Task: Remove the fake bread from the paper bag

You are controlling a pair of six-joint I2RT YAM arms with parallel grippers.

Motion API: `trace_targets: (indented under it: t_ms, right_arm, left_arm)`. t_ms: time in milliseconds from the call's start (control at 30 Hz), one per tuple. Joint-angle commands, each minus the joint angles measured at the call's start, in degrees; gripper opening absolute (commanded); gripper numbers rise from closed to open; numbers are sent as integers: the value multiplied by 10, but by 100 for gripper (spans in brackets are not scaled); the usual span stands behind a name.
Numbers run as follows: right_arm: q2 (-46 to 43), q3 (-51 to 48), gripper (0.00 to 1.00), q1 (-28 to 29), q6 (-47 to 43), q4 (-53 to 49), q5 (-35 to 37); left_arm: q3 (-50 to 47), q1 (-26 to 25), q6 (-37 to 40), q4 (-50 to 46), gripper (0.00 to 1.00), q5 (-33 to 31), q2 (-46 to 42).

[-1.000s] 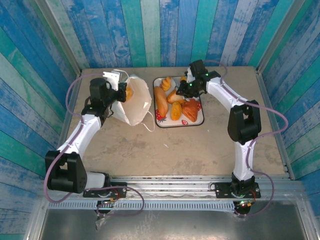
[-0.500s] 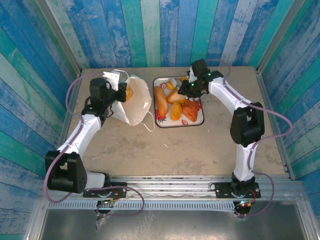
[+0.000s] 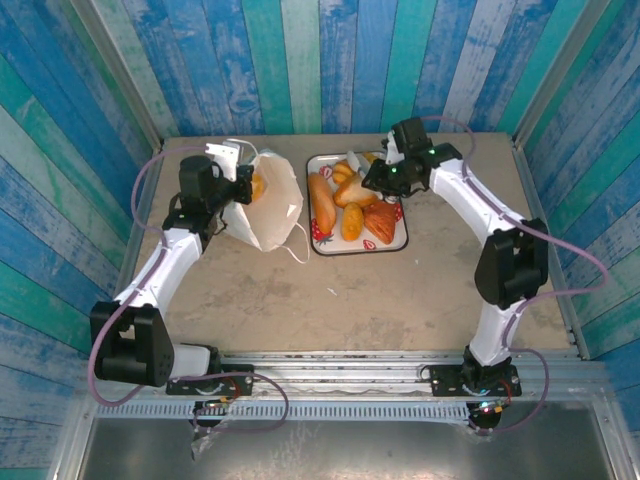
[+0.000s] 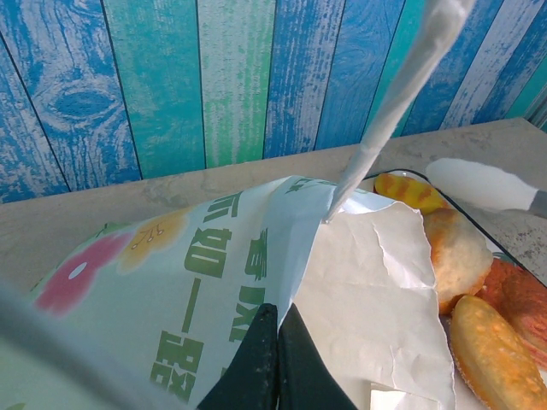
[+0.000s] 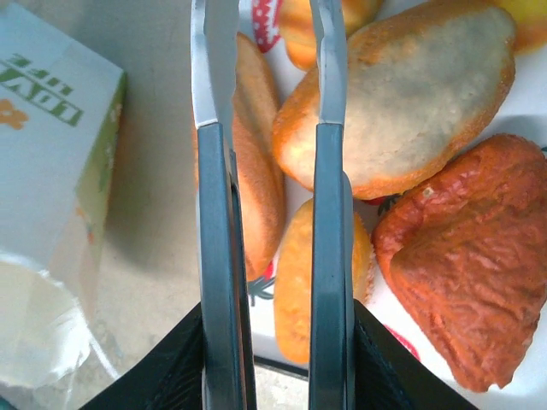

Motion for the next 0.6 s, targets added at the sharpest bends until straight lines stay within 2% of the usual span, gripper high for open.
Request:
trace_targets:
  t_ms: [0, 300, 567]
  right_arm:
    - [-61, -17, 40, 14, -10, 6, -20]
    - [-160, -67, 40, 105, -8, 6, -3]
    - [-180, -70, 41, 199, 6, 12, 14]
  left_arm:
    - [19, -1, 7, 0, 0, 15, 12]
    - [23, -1, 5, -2, 0, 9, 12]
    - [24, -1, -7, 3, 0, 8, 12]
